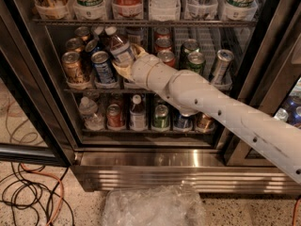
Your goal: Pick blue plastic bottle from middle shelf of fridge
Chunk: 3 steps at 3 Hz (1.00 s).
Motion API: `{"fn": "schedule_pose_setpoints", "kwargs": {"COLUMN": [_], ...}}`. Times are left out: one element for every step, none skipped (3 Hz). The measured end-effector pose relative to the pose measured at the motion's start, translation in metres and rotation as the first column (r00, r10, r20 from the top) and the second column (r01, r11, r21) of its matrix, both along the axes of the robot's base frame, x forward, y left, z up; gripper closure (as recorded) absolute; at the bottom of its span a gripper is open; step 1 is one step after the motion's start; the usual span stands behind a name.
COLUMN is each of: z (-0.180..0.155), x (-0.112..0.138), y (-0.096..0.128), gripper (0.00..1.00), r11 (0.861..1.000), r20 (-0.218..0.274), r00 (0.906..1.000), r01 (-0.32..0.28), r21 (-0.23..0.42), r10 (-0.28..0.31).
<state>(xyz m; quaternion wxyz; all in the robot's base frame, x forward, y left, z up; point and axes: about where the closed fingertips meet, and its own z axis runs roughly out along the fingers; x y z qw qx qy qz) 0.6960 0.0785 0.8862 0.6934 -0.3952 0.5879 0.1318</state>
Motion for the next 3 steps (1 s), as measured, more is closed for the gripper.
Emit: {"fn": "schedule_pose_setpoints", "kwargs": {"z": [-0.020,-0.028,-0.018], "x": [-0.014,-0.031,-0.027], "y": [-0.002,-0.001,-0.009], "gripper": [1.00,1.00,1.00], "r11": [0.995,0.984,0.973], "r20": [0.174,0.359,0.431], "r00": [0.9836,0.9262,0.8874], "r01": [0.060,0.157,0.218], "r21": [-0.074,-0.088,-0.081], "r10": [-0.047,-0.116,-0.163]}}
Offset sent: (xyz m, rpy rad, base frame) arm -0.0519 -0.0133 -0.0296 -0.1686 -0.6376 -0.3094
